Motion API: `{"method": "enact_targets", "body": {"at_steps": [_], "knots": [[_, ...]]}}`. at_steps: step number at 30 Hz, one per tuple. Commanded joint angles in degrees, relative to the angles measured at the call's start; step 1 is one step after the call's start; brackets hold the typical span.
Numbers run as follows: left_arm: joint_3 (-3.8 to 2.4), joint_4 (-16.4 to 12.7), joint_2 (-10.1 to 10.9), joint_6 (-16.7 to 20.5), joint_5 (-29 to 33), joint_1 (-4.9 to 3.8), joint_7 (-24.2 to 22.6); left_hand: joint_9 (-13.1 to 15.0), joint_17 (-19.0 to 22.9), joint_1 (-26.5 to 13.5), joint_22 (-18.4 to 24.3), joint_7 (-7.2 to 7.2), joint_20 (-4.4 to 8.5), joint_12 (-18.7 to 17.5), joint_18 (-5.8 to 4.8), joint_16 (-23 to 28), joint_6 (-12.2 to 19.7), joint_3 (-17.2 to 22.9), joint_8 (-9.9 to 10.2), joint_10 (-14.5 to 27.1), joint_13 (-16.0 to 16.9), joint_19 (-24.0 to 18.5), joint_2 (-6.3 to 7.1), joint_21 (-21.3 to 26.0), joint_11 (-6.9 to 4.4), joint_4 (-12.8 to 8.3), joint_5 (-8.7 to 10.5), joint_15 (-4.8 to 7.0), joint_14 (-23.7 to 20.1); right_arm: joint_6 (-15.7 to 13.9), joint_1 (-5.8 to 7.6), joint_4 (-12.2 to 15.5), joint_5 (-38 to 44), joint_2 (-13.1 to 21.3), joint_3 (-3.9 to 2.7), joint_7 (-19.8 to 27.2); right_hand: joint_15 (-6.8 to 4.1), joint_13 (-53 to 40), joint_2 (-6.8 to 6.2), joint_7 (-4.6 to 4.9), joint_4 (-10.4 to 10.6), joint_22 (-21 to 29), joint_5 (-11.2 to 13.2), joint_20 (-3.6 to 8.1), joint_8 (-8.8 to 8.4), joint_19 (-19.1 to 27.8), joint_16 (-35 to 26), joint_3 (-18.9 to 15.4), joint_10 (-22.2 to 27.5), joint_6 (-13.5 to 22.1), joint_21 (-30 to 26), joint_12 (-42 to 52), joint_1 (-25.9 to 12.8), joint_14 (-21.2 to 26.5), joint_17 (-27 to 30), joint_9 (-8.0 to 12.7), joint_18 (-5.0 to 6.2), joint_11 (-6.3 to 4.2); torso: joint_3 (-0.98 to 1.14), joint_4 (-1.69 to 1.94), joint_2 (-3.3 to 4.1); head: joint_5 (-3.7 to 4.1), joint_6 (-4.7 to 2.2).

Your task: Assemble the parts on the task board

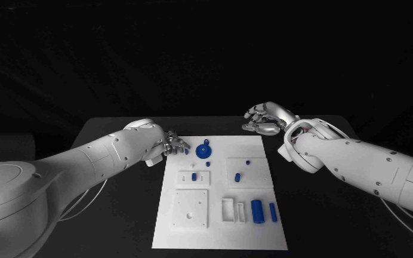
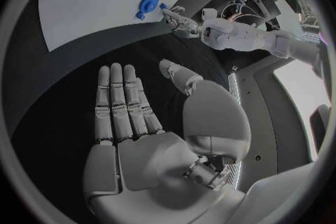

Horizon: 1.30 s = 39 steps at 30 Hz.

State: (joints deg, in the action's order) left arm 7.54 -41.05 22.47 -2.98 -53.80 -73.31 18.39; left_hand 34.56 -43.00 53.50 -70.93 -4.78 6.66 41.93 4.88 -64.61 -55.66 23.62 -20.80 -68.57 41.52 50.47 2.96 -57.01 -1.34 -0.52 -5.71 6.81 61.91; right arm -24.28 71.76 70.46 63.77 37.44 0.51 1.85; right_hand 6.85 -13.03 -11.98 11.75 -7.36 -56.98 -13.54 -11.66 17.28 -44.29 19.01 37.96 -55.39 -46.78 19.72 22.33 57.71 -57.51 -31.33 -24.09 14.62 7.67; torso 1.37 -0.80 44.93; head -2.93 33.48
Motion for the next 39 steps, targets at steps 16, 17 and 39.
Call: {"method": "enact_targets", "body": {"at_steps": [16,17,39], "knots": [[-0.03,0.5,-0.5,-2.0,0.6,0.23,-0.7,-0.1,-0.3,0.6,-0.6,-0.11,5.46,-0.1,-1.12,-0.8,-0.1,0.2,0.3,0.3,-0.2,0.1,-1.4,0.3,-0.05,-3.1,-0.45,0.02,-0.1,0.5,0.01,-0.3,-0.1,-0.3,-0.03,0.5,0.1,0.8,0.28,-0.11,0.0,-0.1,-0.6,-0.08,0.25,0.5,-0.5,-0.3,-0.9,0.8,-0.3,-0.6,0.0,0.3,0.4,0.2,-0.5,0.18,0.02,0.04,0.05,-0.03,0.33],[-0.03,0.4,-0.5,-2.1,0.6,0.24,-0.7,-0.1,-0.3,0.7,-0.6,-0.09,5.47,-0.1,-1.12,-0.8,-0.2,0.3,0.3,0.2,-0.2,0.1,-1.48,0.2,-0.06,-3.3,-0.46,0.03,-0.1,0.5,0.01,-0.4,-0.1,-0.3,-0.03,0.5,0.1,0.8,0.28,-0.11,0.0,-0.1,-0.6,-0.08,0.25,0.6,-0.5,-0.3,-0.9,0.8,-0.3,-0.6,0.0,0.3,0.4,0.2,-0.5,0.18,0.02,0.04,0.05,-0.03,0.33],[-0.03,0.1,-0.3,-1.8,1.1,0.27,-1.1,0.3,-0.6,2.1,-2.0,0.42,5.57,0.0,-1.46,-1.8,-2.4,3.8,-0.6,-1.4,-0.8,1.1,-6.19,-0.1,-0.51,-12.1,-5.64,0.18,0.7,0.3,0.01,-0.5,-0.4,-0.3,-0.03,0.6,0.15,1.3,0.19,-0.07,0.0,-0.2,-0.7,-0.16,0.24,0.7,-0.5,-0.4,-1.0,0.9,-0.5,-0.9,-0.1,0.4,0.6,0.3,-0.46,0.22,0.02,0.03,0.02,-0.25,0.6]]}}
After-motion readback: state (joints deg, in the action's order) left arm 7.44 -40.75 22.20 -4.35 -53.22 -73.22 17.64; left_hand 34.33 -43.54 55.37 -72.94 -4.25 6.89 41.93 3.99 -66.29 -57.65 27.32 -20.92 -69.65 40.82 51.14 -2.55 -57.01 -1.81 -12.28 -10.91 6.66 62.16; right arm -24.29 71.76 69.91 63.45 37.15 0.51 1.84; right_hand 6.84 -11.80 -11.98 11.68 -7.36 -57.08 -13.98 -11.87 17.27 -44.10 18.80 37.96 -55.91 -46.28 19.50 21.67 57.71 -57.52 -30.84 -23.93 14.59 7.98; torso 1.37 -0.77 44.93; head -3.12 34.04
